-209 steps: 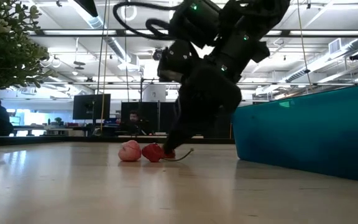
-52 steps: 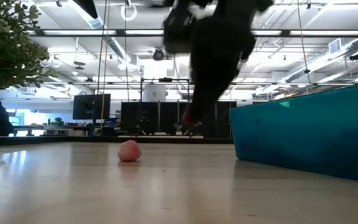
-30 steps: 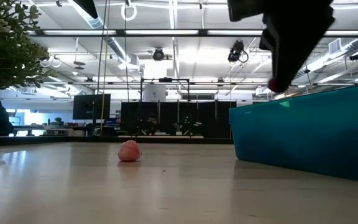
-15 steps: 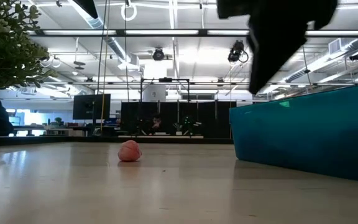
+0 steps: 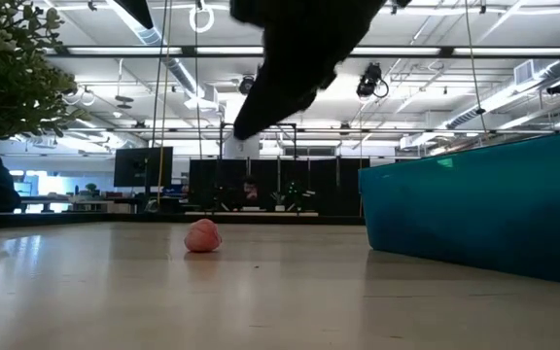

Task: Pick and placing Produce into tupperware
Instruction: Put the pink peach into the blue bin

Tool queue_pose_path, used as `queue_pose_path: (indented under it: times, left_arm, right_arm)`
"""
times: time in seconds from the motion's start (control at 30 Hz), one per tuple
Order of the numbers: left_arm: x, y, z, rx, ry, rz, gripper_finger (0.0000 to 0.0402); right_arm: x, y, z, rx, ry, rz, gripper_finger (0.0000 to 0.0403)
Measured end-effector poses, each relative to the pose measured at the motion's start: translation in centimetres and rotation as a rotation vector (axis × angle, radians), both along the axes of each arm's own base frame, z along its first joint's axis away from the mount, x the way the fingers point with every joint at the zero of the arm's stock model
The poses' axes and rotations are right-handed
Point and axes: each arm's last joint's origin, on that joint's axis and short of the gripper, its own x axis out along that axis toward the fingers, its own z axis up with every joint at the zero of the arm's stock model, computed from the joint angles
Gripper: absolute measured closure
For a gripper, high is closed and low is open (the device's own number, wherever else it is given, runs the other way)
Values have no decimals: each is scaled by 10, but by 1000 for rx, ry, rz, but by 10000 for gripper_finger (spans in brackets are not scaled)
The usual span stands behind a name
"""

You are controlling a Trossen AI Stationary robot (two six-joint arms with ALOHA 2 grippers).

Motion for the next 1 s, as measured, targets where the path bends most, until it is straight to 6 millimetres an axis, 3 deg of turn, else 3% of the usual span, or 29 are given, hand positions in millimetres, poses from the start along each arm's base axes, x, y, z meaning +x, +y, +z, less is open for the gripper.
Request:
queue_pose_path:
  times: [0.27,0.43,0.8,1.0]
  left_arm:
    - [0,0,0,0,1,-1,376]
    - [0,0,0,0,1,-1,370]
    - [0,0,0,0,0,0,380]
    - [0,0,0,0,0,0,372]
  right_arm:
    - [20,-5,-44,-57,9,229,204]
    - [29,-5,-61,-8,-23,271,204]
    - [36,-11,-87,35,1,239,204]
    - [36,-12,-86,26,3,198,209]
